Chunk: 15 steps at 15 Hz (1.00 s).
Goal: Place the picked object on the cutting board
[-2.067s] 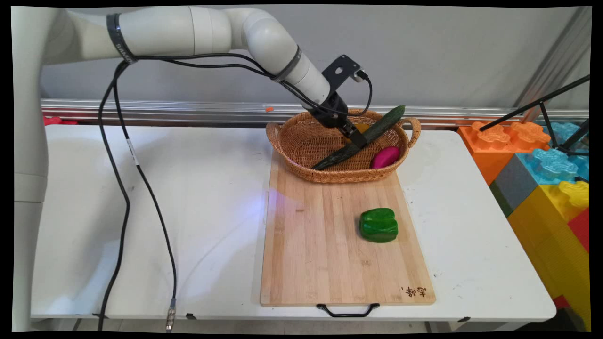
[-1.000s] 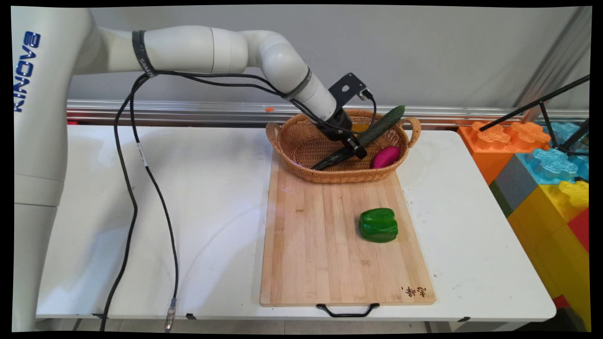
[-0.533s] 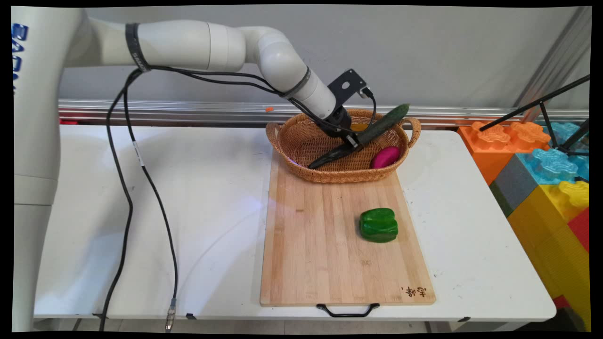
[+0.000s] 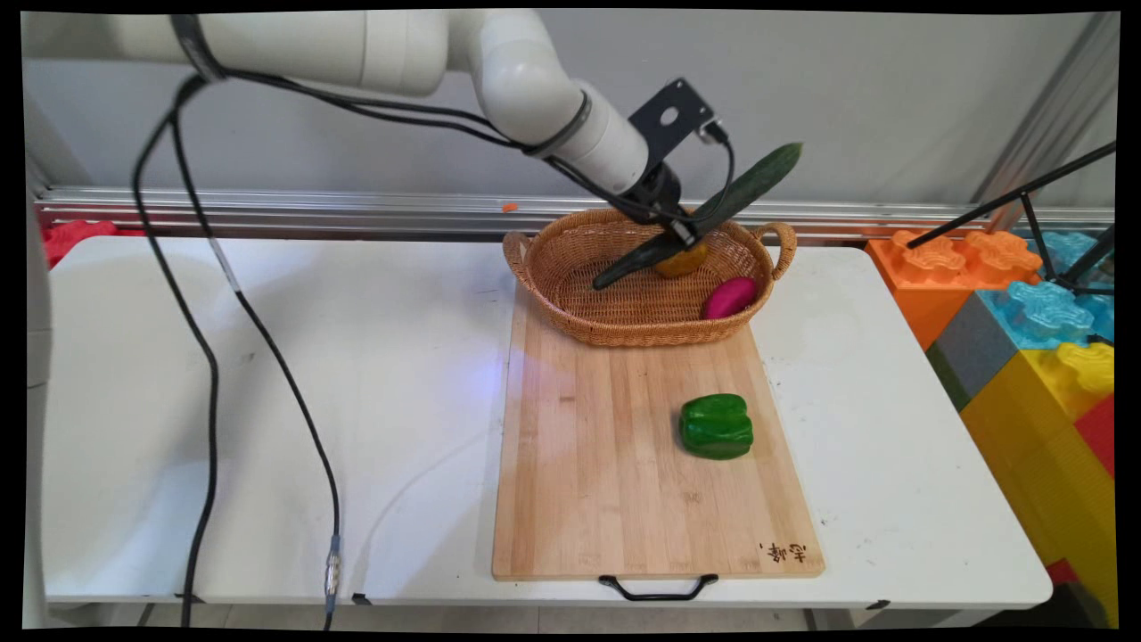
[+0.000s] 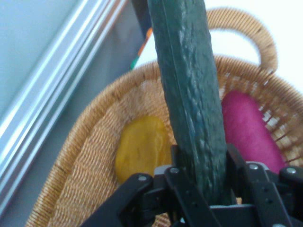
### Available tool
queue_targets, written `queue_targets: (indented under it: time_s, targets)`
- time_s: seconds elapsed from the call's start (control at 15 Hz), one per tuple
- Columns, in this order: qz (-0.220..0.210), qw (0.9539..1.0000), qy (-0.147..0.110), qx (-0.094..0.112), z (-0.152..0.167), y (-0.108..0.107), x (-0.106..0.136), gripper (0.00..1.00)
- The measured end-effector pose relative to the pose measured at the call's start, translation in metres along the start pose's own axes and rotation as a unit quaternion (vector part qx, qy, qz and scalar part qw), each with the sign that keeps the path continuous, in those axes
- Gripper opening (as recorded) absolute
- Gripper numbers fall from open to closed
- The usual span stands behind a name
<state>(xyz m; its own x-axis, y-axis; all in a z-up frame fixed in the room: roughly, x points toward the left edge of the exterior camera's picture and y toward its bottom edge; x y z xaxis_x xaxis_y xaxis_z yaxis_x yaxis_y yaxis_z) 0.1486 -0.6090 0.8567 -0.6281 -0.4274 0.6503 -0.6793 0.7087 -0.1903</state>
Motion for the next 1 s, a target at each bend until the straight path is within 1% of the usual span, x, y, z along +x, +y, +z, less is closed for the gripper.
queue_targets:
  time_s: [0.13,0.27,0.4,0.53,0.67,0.73,0.8,0.93,1.0]
  targets:
    - [0.011,0.9999,0.009,0.002,-0.02,0.014,0.01,0.0]
    - [0.028,0.9995,0.013,-0.005,-0.04,0.031,0.016,0.0]
    - [0.052,0.9984,0.005,-0.023,-0.058,0.05,0.014,0.0]
    - [0.075,0.996,-0.007,-0.049,-0.075,0.069,0.007,0.0]
    - [0.102,0.9913,-0.016,-0.082,-0.092,0.09,-0.001,0.0]
    - [0.111,0.9894,-0.018,-0.092,-0.097,0.096,-0.004,0.0]
    - [0.126,0.986,-0.021,-0.108,-0.106,0.107,-0.008,0.0]
    - [0.144,0.9811,-0.026,-0.127,-0.114,0.118,-0.015,0.0]
    - [0.159,0.9767,-0.031,-0.141,-0.12,0.127,-0.021,0.0]
